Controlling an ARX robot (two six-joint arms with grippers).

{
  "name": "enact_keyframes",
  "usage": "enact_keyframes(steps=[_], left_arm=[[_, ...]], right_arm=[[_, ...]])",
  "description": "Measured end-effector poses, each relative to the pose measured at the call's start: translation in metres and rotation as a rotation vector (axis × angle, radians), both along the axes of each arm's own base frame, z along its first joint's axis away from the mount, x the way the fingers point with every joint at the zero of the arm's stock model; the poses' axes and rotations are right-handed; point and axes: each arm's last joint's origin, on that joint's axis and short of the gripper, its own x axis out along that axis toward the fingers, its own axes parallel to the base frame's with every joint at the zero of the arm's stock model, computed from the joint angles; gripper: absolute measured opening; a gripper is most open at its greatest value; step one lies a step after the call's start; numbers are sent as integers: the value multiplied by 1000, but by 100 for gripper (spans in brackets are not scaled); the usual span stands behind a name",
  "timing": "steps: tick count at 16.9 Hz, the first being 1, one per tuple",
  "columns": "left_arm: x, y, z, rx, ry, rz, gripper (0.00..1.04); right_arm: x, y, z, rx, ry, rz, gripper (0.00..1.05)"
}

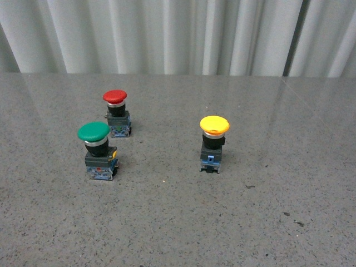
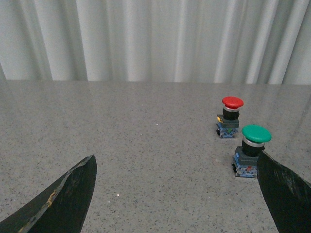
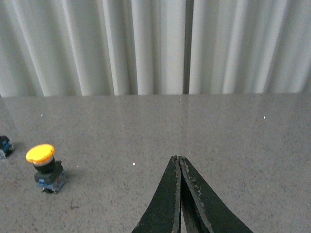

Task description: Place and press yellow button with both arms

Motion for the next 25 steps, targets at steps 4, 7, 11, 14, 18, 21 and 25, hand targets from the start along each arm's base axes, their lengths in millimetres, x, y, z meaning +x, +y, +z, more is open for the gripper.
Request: enact_keyframes(steps=[4, 7, 11, 14, 18, 21, 25], left_arm=[[0, 0, 0, 0, 0, 0, 98], [0, 0, 0, 0, 0, 0, 98], [0, 0, 0, 0, 1, 0, 98], [0, 0, 0, 0, 0, 0, 98], [0, 0, 0, 0, 0, 1, 98], [0, 0, 0, 0, 0, 0, 98], [0, 0, 0, 0, 0, 0, 98]], right_arm=[[-5, -9, -15, -10, 11, -6, 2], [-9, -21, -22, -13, 19, -20, 2], [-20, -20, -37, -14, 50, -1, 2], [-22, -20, -33, -14, 10, -2, 2], [-22, -20, -33, -14, 8, -2, 33], [-22, -20, -33, -14, 8, -2, 68], [-22, -20, -33, -14, 8, -2, 98]])
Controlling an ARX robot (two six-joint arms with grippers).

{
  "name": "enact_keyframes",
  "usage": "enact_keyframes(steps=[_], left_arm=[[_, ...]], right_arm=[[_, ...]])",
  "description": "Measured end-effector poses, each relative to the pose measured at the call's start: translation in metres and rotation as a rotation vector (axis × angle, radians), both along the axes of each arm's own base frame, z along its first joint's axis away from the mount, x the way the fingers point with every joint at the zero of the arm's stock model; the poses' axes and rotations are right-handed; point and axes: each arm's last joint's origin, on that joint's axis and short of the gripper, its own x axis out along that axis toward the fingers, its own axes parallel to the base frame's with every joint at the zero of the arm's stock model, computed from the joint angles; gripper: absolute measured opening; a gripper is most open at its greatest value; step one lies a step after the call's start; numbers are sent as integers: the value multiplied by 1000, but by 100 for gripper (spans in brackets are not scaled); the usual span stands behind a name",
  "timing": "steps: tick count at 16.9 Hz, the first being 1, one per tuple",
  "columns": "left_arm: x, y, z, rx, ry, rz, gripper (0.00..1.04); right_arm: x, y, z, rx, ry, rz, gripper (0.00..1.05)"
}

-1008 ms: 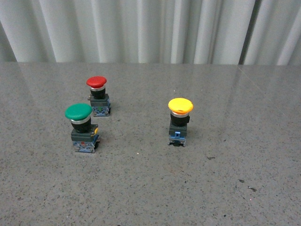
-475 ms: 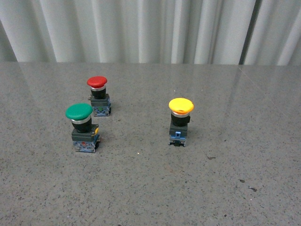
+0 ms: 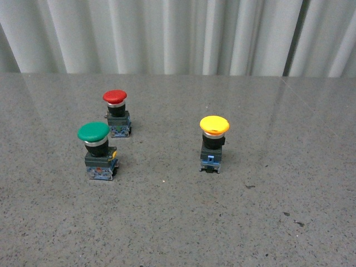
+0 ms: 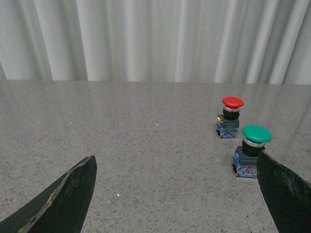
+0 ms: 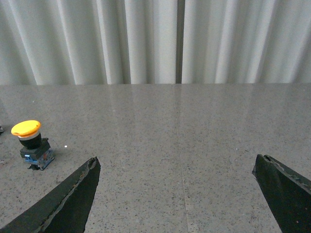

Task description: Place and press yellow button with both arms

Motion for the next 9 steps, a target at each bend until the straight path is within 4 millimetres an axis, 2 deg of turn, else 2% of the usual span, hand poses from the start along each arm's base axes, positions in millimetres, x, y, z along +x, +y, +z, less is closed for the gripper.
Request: enact_keyframes(steps=[9], left_arm=[[0, 0, 0, 0, 0, 0, 98]], right_arm=[[0, 0, 0, 0, 0, 0, 98]])
